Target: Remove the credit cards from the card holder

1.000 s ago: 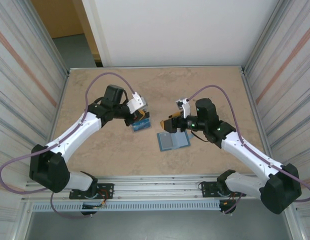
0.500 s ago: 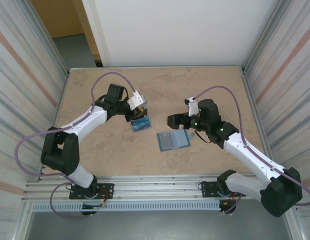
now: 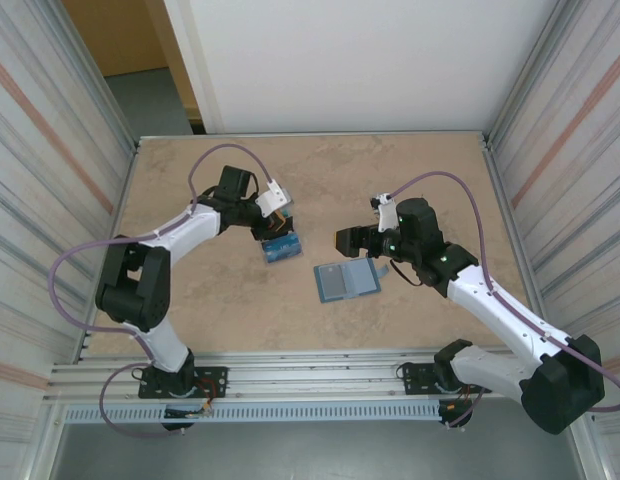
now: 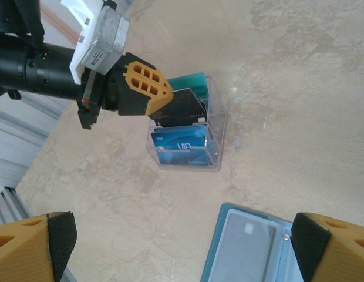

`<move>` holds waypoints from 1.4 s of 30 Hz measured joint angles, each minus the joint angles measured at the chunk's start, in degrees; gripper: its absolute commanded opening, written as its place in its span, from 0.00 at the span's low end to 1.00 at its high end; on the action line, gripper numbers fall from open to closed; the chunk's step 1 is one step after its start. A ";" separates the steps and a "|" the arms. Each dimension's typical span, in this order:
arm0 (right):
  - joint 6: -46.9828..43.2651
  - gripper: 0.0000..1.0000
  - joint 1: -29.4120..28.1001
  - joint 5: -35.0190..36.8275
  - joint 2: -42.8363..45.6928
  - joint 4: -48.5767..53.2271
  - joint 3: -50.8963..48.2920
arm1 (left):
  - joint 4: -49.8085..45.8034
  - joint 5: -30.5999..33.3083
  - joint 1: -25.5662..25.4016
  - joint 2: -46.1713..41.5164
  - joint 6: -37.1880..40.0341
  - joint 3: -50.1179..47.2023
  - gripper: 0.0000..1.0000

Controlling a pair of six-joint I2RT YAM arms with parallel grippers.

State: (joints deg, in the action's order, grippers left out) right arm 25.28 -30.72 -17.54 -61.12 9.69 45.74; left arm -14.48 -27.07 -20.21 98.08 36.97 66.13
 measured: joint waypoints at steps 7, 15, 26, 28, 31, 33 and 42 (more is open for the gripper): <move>0.00 0.96 0.00 -0.02 0.00 0.07 0.00 | 0.28 -0.35 0.00 1.38 0.72 0.26 0.02; 0.02 0.96 0.00 -0.04 0.00 0.07 0.00 | -0.22 0.09 0.28 2.36 1.33 0.39 0.21; 0.24 0.88 0.00 0.15 -1.03 0.48 0.00 | -1.77 0.70 0.35 1.40 1.18 0.90 0.23; 0.42 0.83 -0.04 1.18 -1.92 1.57 0.04 | -2.12 0.72 0.33 0.15 0.55 0.87 0.27; 1.22 0.72 -1.01 4.15 -3.98 4.37 0.57 | -2.25 1.86 -0.09 -3.10 -0.98 0.74 0.32; 1.29 0.63 -2.71 6.51 -5.81 6.80 1.36 | -2.27 4.09 -0.96 -6.03 -2.19 0.46 0.43; 1.55 0.49 -12.02 14.38 -15.58 15.43 6.62 | -1.70 20.63 -11.43 -19.37 -11.58 -4.87 0.99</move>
State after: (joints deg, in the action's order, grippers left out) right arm 26.83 -42.74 -3.16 -76.71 25.12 52.36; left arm -16.19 -6.44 -31.64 78.72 25.39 61.25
